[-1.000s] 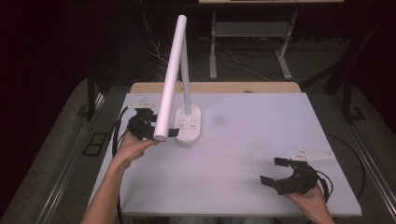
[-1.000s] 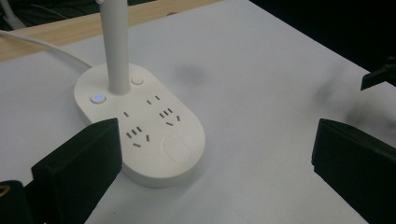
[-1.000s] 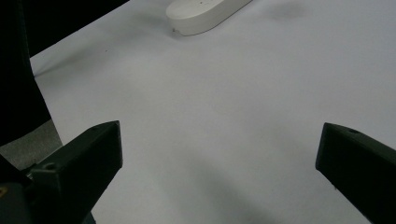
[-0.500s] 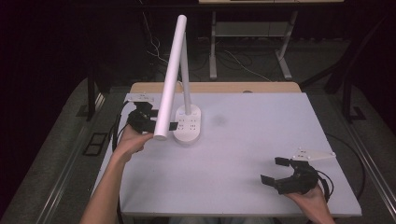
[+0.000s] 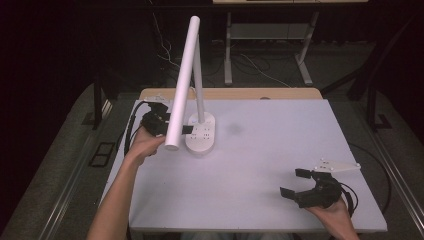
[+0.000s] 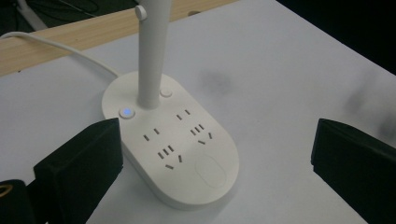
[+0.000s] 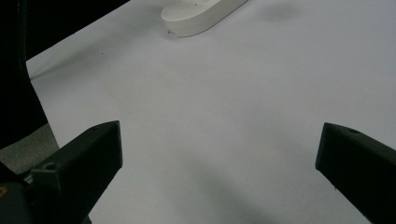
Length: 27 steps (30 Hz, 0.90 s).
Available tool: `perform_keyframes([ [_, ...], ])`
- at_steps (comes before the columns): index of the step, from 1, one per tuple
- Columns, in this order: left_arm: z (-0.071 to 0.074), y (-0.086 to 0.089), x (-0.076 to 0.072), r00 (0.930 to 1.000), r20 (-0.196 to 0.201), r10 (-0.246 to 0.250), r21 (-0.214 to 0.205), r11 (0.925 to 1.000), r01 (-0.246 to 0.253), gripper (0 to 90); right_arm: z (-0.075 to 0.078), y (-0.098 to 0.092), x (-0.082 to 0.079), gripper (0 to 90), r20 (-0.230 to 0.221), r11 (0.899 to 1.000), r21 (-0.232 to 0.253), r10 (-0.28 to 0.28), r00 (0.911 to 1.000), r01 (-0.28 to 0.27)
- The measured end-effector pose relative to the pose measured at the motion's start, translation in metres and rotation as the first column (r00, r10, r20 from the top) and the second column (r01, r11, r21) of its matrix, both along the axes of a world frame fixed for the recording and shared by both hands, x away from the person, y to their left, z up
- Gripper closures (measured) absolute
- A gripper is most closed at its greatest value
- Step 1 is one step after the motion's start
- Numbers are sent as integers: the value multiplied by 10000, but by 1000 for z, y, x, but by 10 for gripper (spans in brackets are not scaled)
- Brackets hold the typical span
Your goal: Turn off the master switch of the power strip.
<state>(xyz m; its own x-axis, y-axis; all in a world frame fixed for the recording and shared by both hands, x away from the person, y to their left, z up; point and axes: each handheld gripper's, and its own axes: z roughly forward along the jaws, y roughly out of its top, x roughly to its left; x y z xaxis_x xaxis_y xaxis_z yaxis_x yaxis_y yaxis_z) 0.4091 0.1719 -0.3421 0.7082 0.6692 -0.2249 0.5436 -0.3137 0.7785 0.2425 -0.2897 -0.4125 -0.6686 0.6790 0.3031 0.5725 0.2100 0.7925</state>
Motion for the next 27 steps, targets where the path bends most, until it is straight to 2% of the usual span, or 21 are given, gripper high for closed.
perform_keyframes([
  [4,-2,1,7,9999,3,111,129,9999,-111,15,0,0,0,0,0,10000,-10,9,10000,-9],
  [11,-3,4,19,9994,11,355,116,9993,-355,26,-1,0,0,0,12,10000,-37,44,10000,-44],
  [12,-3,3,20,9990,-94,429,61,9991,-429,27,-1,0,0,0,23,10000,-43,49,10000,-49],
  [18,-6,5,29,9978,-166,640,-89,9979,-641,34,-1,1,0,0,-1,10000,-54,49,10000,-49],
  [27,-13,3,42,9952,-344,918,-40,9957,-920,44,-2,0,1,0,-50,9999,-78,70,10000,-71],
])
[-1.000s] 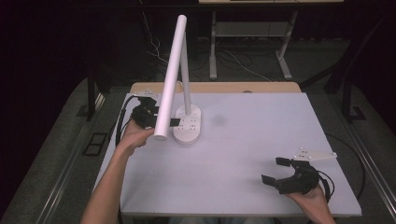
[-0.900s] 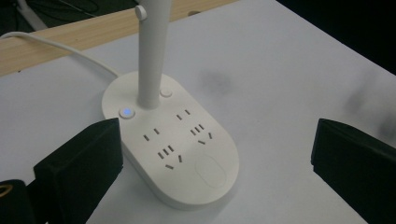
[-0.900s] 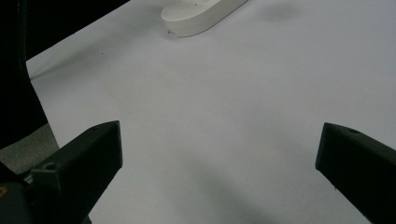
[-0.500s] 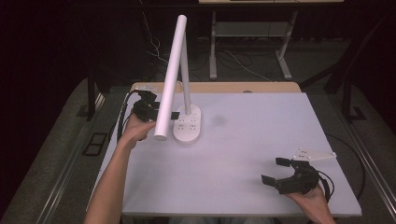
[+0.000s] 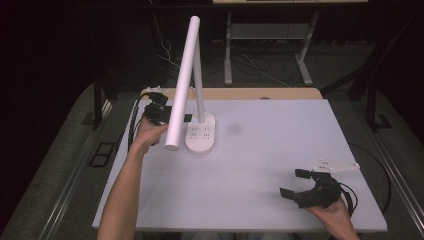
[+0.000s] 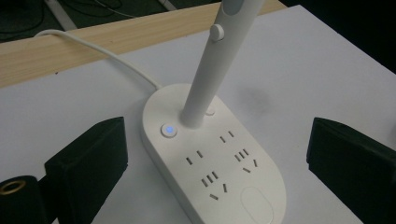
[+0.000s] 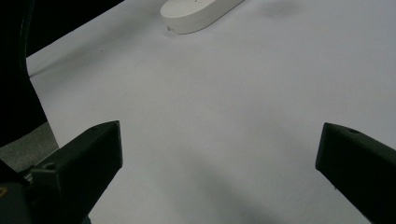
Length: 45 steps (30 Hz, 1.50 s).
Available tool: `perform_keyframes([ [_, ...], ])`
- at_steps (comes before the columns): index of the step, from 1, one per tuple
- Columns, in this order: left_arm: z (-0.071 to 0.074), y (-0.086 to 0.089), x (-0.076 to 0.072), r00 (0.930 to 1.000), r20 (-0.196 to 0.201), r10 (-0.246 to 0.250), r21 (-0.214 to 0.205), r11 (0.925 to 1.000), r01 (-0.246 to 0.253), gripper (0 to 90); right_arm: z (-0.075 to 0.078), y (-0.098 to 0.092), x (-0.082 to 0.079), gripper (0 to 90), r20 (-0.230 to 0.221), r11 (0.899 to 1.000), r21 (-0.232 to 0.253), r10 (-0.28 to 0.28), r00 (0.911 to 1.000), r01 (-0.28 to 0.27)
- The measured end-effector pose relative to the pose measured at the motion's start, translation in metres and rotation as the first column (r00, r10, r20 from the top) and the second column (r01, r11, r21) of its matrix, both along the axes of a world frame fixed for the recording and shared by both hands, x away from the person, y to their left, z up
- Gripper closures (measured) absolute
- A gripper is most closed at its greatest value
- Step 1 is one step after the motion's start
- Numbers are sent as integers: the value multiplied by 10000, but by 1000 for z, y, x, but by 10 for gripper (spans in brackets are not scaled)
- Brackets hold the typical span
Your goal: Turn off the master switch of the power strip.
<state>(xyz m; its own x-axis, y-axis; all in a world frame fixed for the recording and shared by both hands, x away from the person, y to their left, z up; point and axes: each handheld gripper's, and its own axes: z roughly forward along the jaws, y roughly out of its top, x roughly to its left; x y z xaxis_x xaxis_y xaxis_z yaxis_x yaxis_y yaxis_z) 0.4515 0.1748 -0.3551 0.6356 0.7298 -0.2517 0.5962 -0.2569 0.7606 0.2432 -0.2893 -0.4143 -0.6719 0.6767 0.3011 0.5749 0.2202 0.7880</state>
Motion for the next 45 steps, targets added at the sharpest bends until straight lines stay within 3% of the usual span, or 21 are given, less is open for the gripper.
perform_keyframes([
  [4,-3,-2,5,10000,-15,-24,94,10000,24,49,0,0,0,0,14,10000,0,3,10000,-3],
  [13,-11,-4,10,9979,-277,578,-130,9982,-582,97,0,0,0,0,17,10000,-2,23,10000,-23],
  [23,-21,-4,18,9953,-282,927,-814,9922,-947,179,0,-1,0,0,29,10000,0,8,10000,-8],
  [30,-26,-4,22,9935,-402,1069,-1248,9859,-1111,264,0,-1,0,0,-21,10000,4,-3,10000,3],
  [45,-37,-3,28,9873,-788,1381,-1389,9792,-1481,567,-1,0,0,0,-62,10000,-42,16,10000,-16],
])
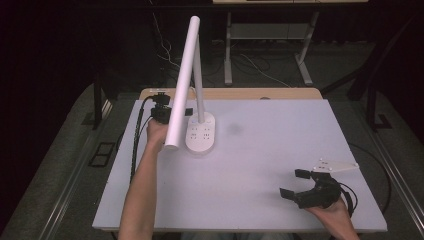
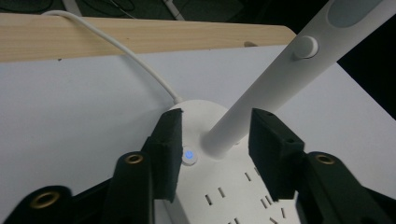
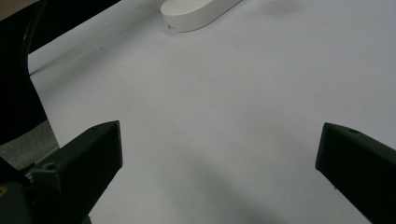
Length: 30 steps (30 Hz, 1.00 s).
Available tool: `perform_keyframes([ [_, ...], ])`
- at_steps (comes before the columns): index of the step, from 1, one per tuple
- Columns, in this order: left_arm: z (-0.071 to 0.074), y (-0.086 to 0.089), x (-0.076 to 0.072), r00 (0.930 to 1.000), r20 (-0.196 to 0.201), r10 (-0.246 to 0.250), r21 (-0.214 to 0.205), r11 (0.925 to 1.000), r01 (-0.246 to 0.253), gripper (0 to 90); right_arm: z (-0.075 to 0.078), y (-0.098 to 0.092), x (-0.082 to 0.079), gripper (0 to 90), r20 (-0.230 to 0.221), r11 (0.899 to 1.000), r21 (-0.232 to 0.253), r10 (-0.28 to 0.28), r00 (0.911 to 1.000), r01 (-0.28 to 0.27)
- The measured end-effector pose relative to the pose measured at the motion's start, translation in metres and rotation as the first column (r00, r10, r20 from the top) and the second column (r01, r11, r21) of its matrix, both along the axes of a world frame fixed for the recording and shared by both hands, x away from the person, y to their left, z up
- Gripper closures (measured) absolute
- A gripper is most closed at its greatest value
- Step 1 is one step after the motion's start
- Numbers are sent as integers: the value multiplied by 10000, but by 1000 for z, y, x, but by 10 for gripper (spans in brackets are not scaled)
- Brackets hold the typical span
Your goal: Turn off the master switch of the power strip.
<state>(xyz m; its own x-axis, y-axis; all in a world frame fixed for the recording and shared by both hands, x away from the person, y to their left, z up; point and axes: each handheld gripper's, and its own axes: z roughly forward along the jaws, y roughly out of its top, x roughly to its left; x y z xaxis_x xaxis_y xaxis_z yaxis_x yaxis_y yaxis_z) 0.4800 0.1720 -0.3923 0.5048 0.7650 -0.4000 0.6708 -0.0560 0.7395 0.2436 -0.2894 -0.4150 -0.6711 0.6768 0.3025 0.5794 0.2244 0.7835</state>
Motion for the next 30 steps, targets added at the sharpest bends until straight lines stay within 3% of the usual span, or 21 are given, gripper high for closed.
perform_keyframes([
  [3,-2,-1,1,9997,-180,152,148,9998,-149,668,0,0,0,0,-24,10000,-19,-2,10000,2],
  [14,-11,-1,4,9986,18,528,153,9985,-528,831,0,0,0,0,-20,10000,-31,10,10000,-10],
  [22,-22,-8,7,9987,-152,487,147,9987,-484,894,-1,-1,0,0,-14,10000,-32,-15,10000,15],
  [30,-27,-10,9,9983,-275,517,186,9985,-512,896,-1,-1,0,0,-3,10000,-62,11,10000,-11],
])
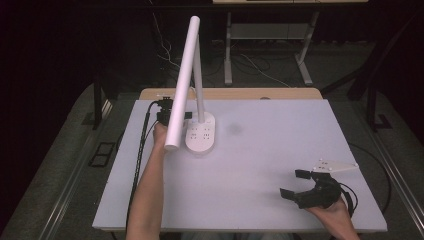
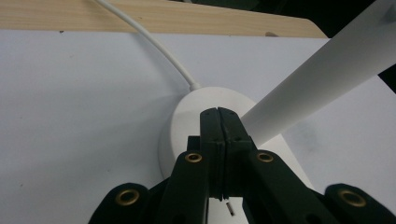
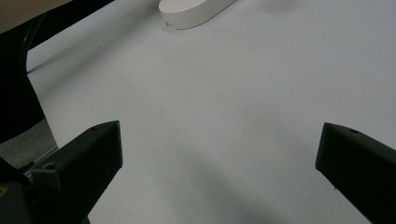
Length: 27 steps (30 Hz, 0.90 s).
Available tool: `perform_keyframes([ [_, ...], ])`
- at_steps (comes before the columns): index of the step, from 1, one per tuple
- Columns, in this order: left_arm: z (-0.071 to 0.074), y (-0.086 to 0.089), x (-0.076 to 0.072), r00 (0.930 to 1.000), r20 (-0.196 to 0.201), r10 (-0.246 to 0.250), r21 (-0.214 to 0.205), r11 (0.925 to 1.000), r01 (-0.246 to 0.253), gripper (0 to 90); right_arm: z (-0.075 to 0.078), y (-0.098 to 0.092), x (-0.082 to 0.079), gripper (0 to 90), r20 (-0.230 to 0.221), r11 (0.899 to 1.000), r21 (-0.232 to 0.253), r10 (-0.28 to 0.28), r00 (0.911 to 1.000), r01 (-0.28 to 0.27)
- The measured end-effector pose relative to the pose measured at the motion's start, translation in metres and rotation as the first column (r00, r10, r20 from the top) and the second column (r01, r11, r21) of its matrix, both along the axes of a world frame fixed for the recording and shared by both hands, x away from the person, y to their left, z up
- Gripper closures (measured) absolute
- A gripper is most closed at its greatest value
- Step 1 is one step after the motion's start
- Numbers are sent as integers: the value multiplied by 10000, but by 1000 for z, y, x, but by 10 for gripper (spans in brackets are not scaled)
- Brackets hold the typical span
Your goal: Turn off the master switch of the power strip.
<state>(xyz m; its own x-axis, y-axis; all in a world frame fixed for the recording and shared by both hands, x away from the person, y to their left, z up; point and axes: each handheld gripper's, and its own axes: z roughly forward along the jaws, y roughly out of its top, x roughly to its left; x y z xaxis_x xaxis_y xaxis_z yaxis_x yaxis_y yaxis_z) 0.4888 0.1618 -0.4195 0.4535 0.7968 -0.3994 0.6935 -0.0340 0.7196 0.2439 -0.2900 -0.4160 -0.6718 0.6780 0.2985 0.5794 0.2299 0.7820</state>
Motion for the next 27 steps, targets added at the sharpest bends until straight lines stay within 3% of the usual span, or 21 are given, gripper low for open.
perform_keyframes([
  [8,-6,-4,1,9998,-87,-168,203,9996,170,897,0,0,0,0,-34,10000,-22,33,10000,-34],
  [14,-10,-8,1,9992,-81,-380,753,9964,385,898,-1,0,0,0,-7,9999,-14,115,9999,-115],
  [27,-12,-6,4,9998,-177,-134,578,9982,144,900,-1,1,0,0,-24,9998,95,201,9998,-201],
])
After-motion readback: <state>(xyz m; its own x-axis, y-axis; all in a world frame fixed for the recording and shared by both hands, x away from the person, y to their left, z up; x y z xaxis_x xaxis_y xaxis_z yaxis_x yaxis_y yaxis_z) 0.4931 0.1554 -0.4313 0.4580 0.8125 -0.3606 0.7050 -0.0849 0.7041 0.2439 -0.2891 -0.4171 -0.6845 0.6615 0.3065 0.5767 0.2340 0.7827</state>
